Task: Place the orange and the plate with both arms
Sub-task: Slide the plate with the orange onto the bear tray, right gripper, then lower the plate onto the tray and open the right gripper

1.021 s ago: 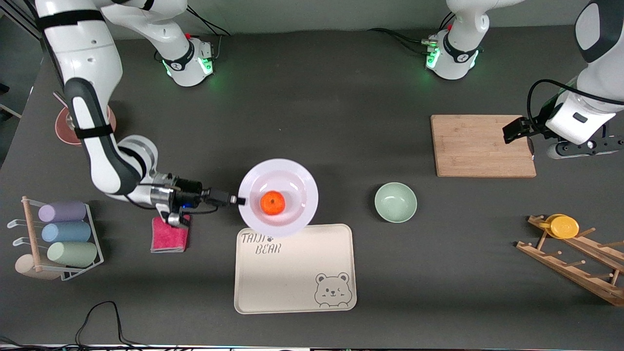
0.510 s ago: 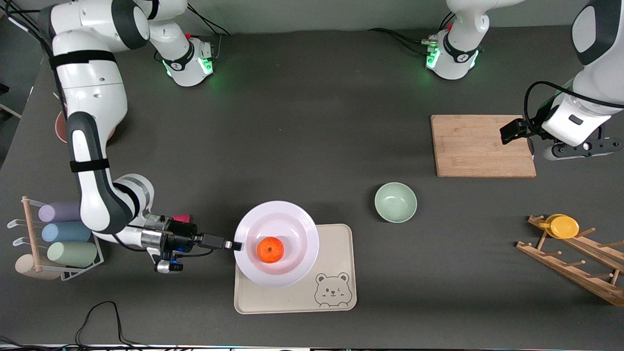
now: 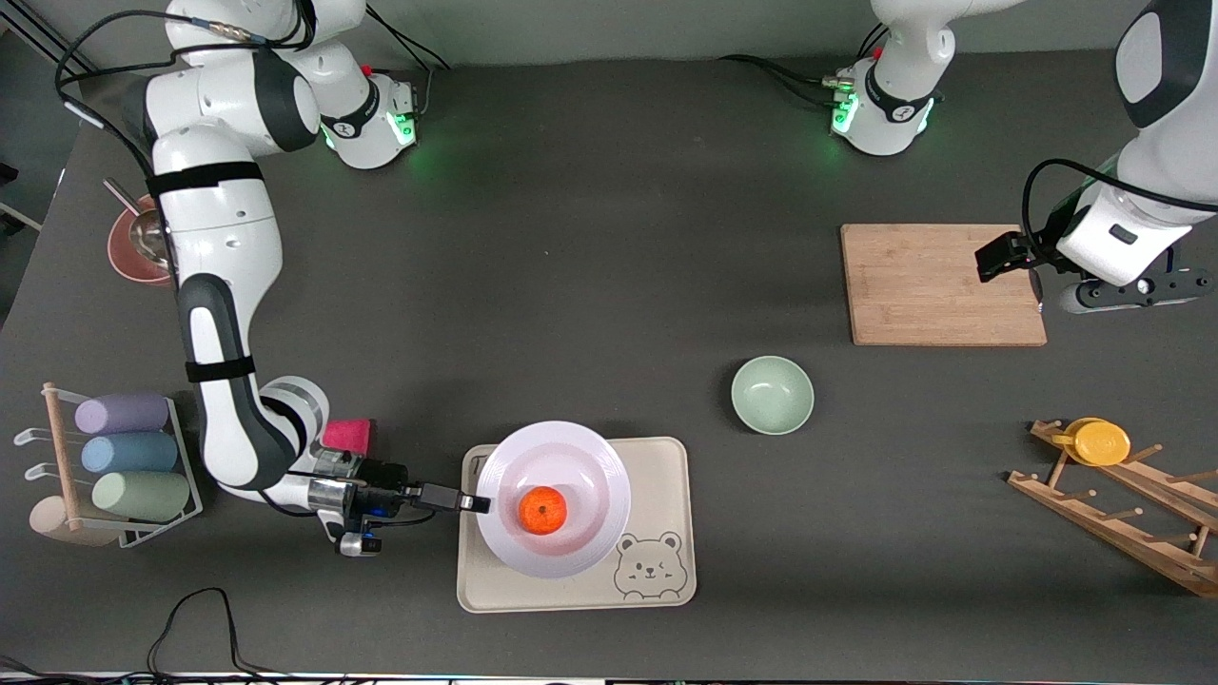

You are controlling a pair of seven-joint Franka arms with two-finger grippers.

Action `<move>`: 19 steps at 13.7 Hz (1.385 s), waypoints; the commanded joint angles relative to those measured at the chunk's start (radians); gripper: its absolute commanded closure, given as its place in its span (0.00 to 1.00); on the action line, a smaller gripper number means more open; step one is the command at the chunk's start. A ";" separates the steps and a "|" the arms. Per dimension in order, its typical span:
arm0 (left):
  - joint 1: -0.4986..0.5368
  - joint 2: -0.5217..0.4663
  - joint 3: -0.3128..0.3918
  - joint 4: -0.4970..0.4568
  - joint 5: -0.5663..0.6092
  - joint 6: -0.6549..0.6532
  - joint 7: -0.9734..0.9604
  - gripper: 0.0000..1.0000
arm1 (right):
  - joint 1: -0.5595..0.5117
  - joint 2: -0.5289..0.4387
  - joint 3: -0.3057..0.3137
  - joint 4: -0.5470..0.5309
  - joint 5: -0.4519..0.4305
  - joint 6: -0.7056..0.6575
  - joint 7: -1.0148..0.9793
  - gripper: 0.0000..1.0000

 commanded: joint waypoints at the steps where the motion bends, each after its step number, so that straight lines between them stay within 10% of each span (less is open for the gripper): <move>1: -0.007 -0.013 0.007 -0.007 0.012 0.004 -0.015 0.00 | -0.003 0.086 0.004 0.093 0.027 0.003 -0.055 1.00; 19: -0.010 -0.021 0.013 -0.005 -0.002 0.021 -0.010 0.00 | 0.000 0.237 0.011 0.219 0.035 0.064 -0.148 1.00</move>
